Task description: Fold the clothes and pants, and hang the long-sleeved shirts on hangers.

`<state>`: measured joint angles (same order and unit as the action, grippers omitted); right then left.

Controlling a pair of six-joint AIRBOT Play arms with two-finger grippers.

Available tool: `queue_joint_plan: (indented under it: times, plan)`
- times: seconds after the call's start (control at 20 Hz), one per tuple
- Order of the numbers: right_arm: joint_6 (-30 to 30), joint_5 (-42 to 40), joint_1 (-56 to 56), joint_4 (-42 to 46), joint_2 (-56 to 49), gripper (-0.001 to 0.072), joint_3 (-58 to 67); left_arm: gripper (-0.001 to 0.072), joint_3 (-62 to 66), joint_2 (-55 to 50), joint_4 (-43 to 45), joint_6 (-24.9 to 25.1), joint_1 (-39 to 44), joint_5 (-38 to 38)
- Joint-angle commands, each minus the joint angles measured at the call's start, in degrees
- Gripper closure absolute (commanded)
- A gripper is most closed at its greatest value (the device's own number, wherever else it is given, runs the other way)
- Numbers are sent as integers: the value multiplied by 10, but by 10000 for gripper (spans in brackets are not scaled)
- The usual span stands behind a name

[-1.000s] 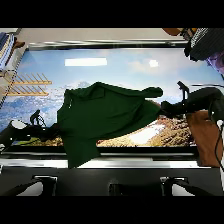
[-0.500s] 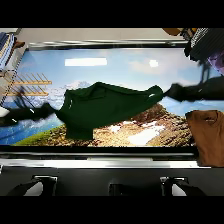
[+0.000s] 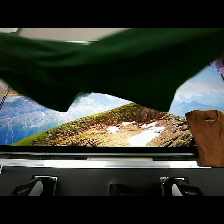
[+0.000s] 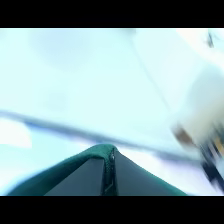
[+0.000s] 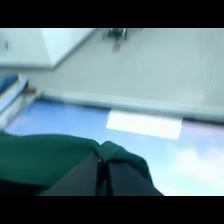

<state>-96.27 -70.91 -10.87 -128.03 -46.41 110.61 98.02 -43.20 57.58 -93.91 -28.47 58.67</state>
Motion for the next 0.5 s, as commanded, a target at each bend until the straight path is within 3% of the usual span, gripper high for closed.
queue_joint_plan:
  times: [0.0, 0.1, 0.25, 0.45]
  plan:
    - [81, 62, 0, 63, 58, 678, 53, 694, 60, 61, 121, -83, -37, 1]
    - [100, 83, 0, 64, 59, 678, 53, 694, 60, 65, 125, -81, -41, 5]
    - [125, 44, 0, 63, 23, 678, 53, 694, 60, 38, 123, -74, -41, 22]
    - [194, -103, 0, 57, -89, 678, 53, 694, 31, -49, 18, 24, -37, 60]
